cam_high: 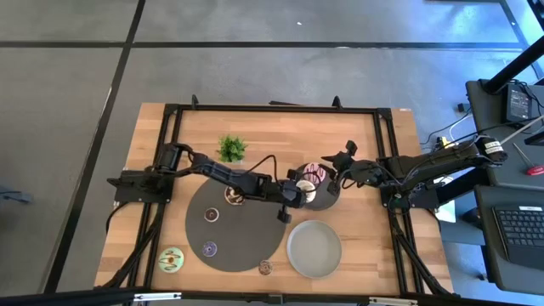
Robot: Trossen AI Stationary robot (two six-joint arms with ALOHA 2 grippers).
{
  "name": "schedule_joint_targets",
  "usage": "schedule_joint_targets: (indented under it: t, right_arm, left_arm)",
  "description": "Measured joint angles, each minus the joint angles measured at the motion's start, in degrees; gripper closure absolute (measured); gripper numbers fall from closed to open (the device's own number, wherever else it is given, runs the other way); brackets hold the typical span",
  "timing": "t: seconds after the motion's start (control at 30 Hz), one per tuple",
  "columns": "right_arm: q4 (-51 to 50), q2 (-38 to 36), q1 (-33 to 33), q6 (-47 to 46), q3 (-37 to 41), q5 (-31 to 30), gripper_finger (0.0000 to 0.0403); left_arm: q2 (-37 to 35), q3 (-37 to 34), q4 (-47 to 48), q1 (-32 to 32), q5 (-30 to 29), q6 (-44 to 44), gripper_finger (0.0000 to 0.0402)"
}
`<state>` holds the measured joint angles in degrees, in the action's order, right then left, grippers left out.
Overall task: Pick & Place donuts
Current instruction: Put the large white donut on the black plate
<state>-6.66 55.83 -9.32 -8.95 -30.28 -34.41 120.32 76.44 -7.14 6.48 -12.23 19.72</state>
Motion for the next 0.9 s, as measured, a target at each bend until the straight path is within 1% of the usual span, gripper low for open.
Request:
schedule_joint_targets:
  t: [0.27,0.6,0.9]
  right_arm:
    - [-0.23,0.0,0.0,-0.02,0.0,0.0,0.0276]
    - [-0.81,0.0,0.0,-0.02,0.0,0.02,0.0276]
    - [-1.48,0.0,0.0,-0.03,0.0,0.04,0.0276]
  left_arm:
    - [2.44,-0.04,-0.44,-0.03,-0.66,0.35,0.0393]
    - [2.42,-0.04,-2.12,0.0,-4.72,0.53,0.0393]
    - [2.42,-0.04,-1.96,0.17,-4.83,0.48,0.0393]
